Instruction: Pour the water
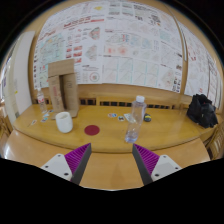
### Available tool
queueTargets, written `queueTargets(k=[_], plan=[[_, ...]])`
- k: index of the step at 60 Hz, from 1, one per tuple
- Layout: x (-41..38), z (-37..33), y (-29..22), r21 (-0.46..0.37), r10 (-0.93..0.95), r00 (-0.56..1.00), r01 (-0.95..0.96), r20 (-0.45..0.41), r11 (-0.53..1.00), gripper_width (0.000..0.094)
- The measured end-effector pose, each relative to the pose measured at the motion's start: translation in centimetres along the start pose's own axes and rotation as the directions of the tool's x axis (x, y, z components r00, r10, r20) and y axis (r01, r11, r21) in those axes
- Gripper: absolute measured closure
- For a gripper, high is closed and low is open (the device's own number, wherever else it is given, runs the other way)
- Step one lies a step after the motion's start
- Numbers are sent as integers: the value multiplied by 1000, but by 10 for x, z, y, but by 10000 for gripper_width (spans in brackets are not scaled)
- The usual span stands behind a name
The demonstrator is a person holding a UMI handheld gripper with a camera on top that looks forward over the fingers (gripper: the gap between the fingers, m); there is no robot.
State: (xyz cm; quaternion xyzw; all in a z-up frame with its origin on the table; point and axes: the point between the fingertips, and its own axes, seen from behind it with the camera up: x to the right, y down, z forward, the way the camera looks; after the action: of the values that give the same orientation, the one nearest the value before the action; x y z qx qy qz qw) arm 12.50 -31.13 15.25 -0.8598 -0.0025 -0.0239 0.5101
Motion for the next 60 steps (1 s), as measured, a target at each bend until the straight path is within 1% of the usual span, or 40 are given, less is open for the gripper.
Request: queueTargets(k=[13, 20, 28, 34, 36, 37, 38, 43, 45, 46, 47, 48, 49, 50, 53, 60], plan=[[70, 110, -12, 70, 14, 1000, -12, -21, 997, 87], [90, 162, -27, 131, 7, 1000, -3, -27, 991, 88], [100, 209, -37, 164, 26, 1000, -24, -11, 986, 111], [100, 231, -45, 198, 16, 1000, -16, 1, 980, 213], [100, 236, -47, 209, 10, 1000, -9, -1, 978, 314], [101, 238, -47, 210, 8, 1000, -7, -7, 978, 349], [102, 239, -46, 209, 7, 1000, -4, -10, 978, 409], [101, 242, -50, 232, 22, 1000, -22, 4, 972, 446], [100, 242, -51, 233, 26, 1000, -27, 7, 972, 483], [102, 243, -51, 237, 28, 1000, -29, 7, 971, 485], [103, 243, -51, 237, 33, 999, -33, 4, 971, 523], [103, 243, -51, 237, 39, 999, -38, 3, 971, 520], [103, 244, -51, 240, 42, 999, -41, 4, 970, 549], [104, 244, -51, 240, 43, 999, -43, 2, 970, 558], [104, 244, -50, 235, 39, 999, -38, -2, 971, 580], [108, 238, -59, 235, -2, 999, 11, -39, 972, 580]])
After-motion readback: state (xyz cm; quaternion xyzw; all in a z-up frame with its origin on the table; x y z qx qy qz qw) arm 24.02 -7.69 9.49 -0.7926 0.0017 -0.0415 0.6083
